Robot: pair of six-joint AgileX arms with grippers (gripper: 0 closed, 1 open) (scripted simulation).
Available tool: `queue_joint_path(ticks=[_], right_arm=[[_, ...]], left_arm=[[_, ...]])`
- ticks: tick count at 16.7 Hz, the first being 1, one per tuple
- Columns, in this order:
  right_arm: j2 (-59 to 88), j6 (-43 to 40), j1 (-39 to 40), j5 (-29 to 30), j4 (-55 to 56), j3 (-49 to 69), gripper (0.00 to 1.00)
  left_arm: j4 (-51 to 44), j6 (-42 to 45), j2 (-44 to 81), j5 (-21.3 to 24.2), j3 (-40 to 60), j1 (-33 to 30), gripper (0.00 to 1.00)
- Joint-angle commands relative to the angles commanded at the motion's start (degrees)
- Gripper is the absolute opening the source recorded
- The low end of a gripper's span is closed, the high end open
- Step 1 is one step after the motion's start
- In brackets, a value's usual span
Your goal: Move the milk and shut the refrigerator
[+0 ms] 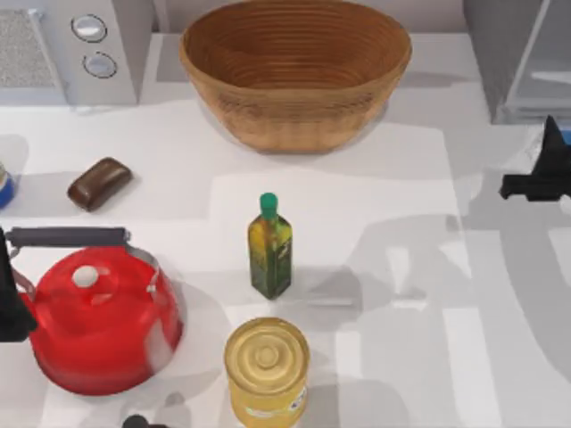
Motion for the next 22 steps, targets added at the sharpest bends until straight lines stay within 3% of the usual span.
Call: queue_joint_path(ticks=[5,13,22], right_arm=[[-4.8,-3.0,-11.9,-9.9,-2.7,1.9,0.0],[-3.8,-3.3,-12.7,-11.0,-3.6,3.9,0.0],[15.8,-4.6,-17.8,-18.6,-14.9,31.8,0.0]], left_arm=[[0.0,0.0,0.0,0.0,0.0,0.0,1.0],[0.0,0.0,0.0,0.0,0.0,0.0,1.0],[0.0,0.0,0.0,0.0,0.0,0.0,1.0]])
